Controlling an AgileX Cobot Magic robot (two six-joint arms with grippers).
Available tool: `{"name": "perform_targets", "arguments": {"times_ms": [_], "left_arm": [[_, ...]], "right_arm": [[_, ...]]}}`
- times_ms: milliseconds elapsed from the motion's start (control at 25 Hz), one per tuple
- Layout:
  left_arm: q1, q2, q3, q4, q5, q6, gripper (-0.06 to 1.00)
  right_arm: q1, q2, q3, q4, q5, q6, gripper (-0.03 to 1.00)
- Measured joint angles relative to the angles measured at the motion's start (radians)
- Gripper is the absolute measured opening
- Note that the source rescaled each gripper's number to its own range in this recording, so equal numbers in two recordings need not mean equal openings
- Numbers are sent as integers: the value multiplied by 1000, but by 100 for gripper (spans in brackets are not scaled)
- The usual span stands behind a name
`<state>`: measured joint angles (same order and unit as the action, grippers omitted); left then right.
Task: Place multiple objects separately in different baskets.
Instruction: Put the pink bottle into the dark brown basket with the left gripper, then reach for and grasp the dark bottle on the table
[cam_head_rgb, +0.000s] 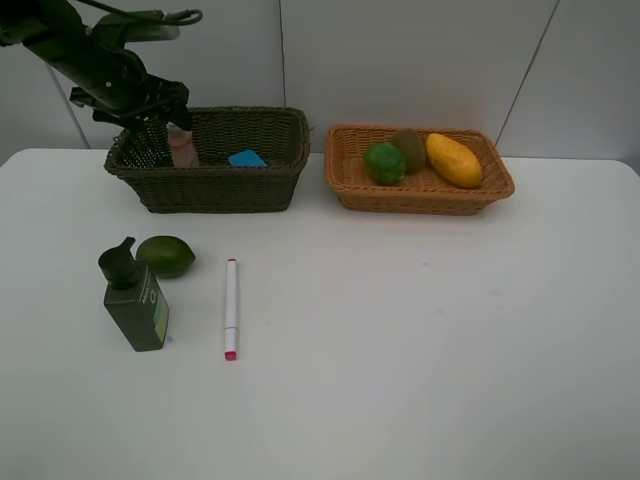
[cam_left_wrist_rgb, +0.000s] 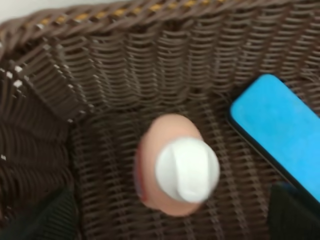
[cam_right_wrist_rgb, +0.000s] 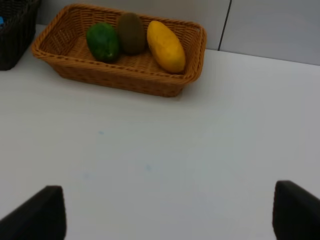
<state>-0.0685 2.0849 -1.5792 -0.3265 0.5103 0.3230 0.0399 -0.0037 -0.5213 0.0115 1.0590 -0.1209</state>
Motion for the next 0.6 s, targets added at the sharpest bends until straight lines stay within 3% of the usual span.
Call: {"name": "perform_targets", "arguments": {"times_ms": [360,600], "left_arm": [[-30,-104,0,-34,203,-9,100],[-121,-203,21,116,265,-210,100]], "right_arm": [[0,0,0,0,0,0,100],[0,0,0,0,0,0,100]]}}
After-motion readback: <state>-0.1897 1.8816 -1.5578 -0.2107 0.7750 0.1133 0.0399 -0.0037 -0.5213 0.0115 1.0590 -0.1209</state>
